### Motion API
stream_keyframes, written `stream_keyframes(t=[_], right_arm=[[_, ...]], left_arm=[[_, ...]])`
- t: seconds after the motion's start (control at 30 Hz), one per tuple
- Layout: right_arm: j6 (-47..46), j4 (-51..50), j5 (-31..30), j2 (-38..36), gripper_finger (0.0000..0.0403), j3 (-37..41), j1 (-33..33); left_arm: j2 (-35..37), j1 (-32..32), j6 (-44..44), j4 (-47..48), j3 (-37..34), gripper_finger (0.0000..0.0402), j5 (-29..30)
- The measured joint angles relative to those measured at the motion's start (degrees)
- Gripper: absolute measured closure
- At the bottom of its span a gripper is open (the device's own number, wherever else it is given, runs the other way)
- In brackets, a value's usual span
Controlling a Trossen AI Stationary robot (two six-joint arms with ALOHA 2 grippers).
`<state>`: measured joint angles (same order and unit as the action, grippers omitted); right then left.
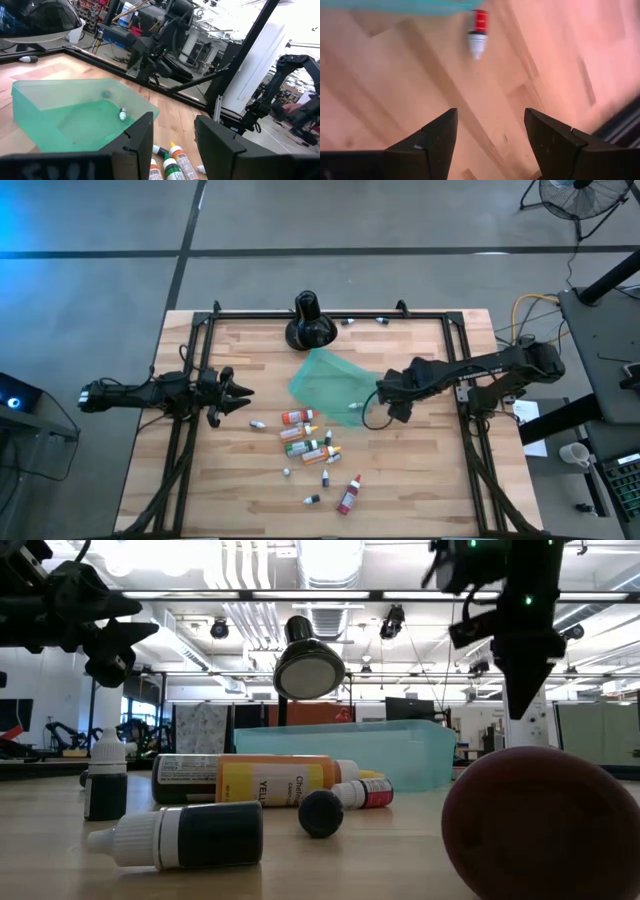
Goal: Pick & Place food coloring
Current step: Put the small red food coloring bottle into the green bin
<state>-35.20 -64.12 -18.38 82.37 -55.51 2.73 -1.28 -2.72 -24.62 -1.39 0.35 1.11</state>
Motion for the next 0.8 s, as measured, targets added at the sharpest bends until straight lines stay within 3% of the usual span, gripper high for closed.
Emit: stream_keyframes(t=[0.13, 0.5, 0.7, 0.8], right_arm=[[-6.9, 1.0, 0.2, -0.1, 0.0182, 2.6, 0.6], [-7.3, 4.0, 1.5, -0.2, 0.0182, 11.7, 0.7], [2.1, 22.1, 11.5, -3.9, 0.0188, 17.5, 1.1], [4.2, 27.1, 10.9, -6.6, 0.0200, 20.1, 0.4]], left_arm=[[0.0, 0.0, 0.0, 0.0, 0.0, 0.0284, 0.0], [0.0, 0.0, 0.0, 0.0, 0.0, 0.0284, 0.0], [0.0, 0.0, 0.0, 0.0, 0.0, 0.0284, 0.0], [0.0, 0.0, 0.0, 0.0, 0.0, 0.0284, 0.0]])
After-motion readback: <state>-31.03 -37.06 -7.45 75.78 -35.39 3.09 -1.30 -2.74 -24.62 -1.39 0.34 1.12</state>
